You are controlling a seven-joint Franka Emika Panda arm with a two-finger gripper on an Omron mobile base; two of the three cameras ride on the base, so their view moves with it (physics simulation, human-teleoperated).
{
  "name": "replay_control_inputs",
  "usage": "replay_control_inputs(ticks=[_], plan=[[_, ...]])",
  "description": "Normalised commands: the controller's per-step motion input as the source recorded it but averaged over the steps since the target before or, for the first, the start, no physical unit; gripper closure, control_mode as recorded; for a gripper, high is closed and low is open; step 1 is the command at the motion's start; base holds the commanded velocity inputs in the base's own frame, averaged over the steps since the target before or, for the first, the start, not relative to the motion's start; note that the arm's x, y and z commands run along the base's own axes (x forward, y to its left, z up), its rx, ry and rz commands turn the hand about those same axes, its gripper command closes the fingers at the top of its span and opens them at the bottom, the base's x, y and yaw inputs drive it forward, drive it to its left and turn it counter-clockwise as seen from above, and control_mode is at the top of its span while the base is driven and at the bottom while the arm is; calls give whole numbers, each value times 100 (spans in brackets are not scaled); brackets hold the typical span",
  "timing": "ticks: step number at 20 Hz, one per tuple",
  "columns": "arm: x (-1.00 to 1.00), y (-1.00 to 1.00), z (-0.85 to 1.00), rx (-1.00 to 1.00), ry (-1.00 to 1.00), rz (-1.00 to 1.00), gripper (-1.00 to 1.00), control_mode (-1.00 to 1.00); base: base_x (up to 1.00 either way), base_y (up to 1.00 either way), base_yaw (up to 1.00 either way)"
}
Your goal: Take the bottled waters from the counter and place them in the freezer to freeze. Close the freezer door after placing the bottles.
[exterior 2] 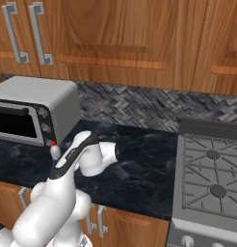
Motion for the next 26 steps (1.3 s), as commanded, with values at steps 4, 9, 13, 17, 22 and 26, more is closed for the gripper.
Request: replay_control_inputs(ticks=[4, 9, 13, 17, 22, 26], plan=[[11, 29, -31, 0, 11, 0, -100, -100, 0, 0, 0], [0, 21, -33, 0, 9, 0, -100, -100, 0, 0, 0], [0, 11, -31, 0, 6, 0, -100, -100, 0, 0, 0], [0, 3, -19, 0, 3, 0, -100, -100, 0, 0, 0], [5, 3, -5, 0, 1, 0, -100, -100, 0, 0, 0], [17, 6, 0, 0, 0, 0, -100, -100, 0, 0, 0]])
